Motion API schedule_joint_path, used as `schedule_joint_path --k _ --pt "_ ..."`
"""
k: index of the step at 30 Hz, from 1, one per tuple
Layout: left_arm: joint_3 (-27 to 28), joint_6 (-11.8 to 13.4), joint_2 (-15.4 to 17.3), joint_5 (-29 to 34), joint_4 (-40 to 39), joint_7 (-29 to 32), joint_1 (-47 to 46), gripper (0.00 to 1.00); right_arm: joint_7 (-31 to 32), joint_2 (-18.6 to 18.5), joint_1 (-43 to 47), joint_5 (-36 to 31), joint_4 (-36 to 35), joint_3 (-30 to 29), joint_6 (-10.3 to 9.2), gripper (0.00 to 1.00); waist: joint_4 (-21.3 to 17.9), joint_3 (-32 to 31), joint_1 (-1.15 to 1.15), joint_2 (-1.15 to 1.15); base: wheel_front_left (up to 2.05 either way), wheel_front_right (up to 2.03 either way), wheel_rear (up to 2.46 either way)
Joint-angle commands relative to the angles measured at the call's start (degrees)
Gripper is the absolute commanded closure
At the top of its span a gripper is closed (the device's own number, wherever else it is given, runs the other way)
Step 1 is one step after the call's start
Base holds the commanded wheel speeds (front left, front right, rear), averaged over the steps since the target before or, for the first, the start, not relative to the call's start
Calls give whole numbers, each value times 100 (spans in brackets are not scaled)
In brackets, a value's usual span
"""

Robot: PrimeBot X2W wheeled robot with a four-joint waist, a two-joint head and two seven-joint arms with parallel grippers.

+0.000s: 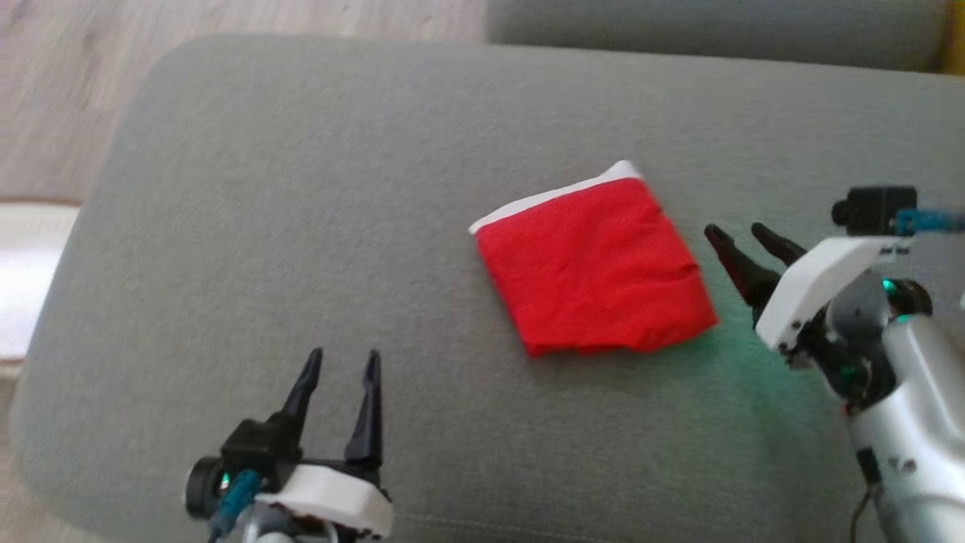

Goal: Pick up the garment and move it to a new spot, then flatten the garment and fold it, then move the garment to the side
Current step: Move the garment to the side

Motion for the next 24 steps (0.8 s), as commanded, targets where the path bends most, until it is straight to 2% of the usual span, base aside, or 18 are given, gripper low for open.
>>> schedule_joint_path --k 1,7,13,14,15,20,24 --pt "72 73 -23 -74 -145 -70 -199 0 159 -119 -302 87 -36 8 43 0 405 372 0 0 0 0 0" --pt "-348 289 -23 -293 -145 -70 -423 0 832 -189 -912 81 758 -138 43 0 823 648 0 0 0 0 0" --pt "-477 418 -23 -366 -163 -70 -494 0 1371 -132 -1133 291 1102 -15 43 0 911 736 0 0 0 0 0" --pt "-480 444 -23 -378 -171 -70 -501 0 1427 -111 -1142 393 1080 9 43 47 894 740 0 0 0 0 0" --pt "-468 474 -23 -387 -182 -70 -506 0 1397 -105 -1150 472 1027 11 43 100 855 743 0 0 0 0 0" --pt "-356 519 -23 -360 -203 -70 -525 0 1109 -174 -1159 785 751 -57 43 100 430 727 0 0 0 0 0" --pt "-271 517 -23 -292 -203 -70 -522 0 940 -428 -1067 932 529 -171 43 100 -100 678 0 0 0 0 0"
